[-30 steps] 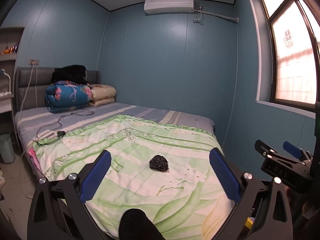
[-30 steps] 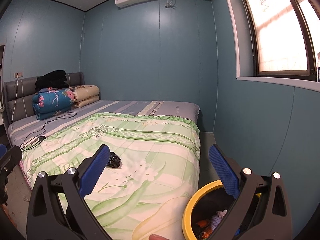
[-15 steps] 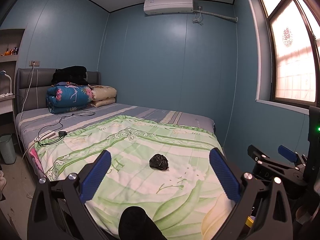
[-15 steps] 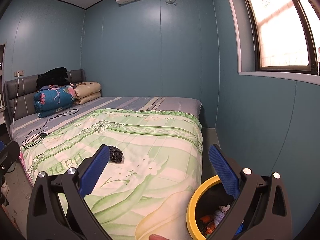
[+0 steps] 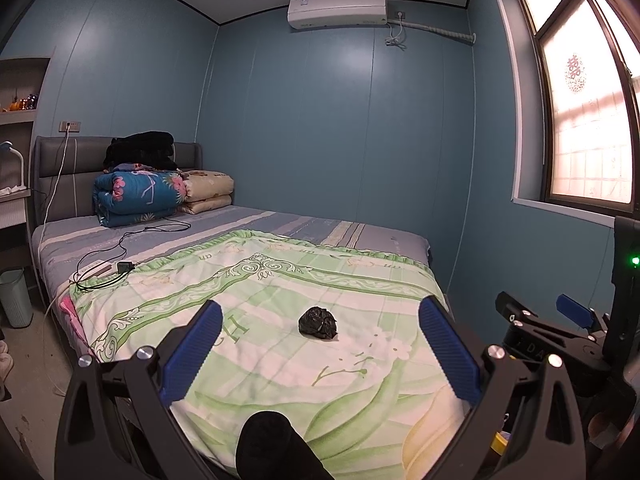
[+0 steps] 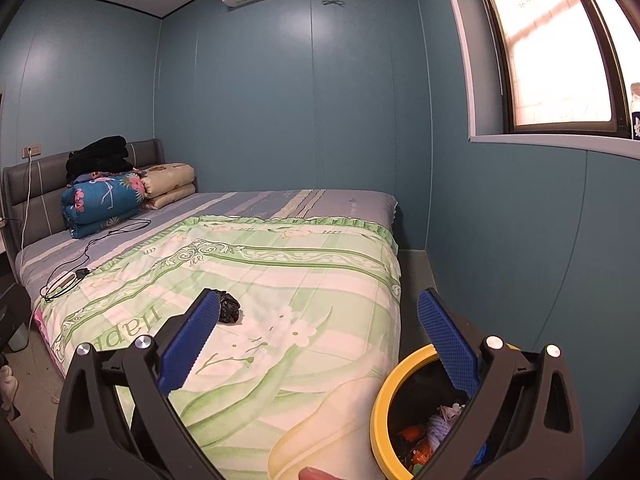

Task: Collect trash

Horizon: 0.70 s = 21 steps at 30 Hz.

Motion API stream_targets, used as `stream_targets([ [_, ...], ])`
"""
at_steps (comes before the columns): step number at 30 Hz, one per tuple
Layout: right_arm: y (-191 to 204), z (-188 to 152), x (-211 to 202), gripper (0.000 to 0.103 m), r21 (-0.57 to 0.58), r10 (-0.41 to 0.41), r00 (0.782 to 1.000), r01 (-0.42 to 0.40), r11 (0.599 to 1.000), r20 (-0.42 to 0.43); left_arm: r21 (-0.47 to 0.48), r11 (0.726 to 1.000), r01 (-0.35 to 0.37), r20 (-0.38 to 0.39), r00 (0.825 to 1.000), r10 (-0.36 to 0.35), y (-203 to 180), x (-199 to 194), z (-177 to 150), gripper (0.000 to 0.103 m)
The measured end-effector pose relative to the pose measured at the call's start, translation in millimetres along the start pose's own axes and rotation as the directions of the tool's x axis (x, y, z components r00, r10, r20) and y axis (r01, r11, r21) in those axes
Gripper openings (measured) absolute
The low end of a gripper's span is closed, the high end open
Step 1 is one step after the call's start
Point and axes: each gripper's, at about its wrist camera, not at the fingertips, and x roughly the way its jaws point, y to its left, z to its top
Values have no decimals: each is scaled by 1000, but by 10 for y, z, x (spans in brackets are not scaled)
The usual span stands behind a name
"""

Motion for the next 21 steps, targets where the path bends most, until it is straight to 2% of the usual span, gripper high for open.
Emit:
stream_targets([
  [21,-31,-16,27,95,10,-9,1000,9,1000,-9,1,1000,2,-7,1000,-2,-7,-6,-17,95],
])
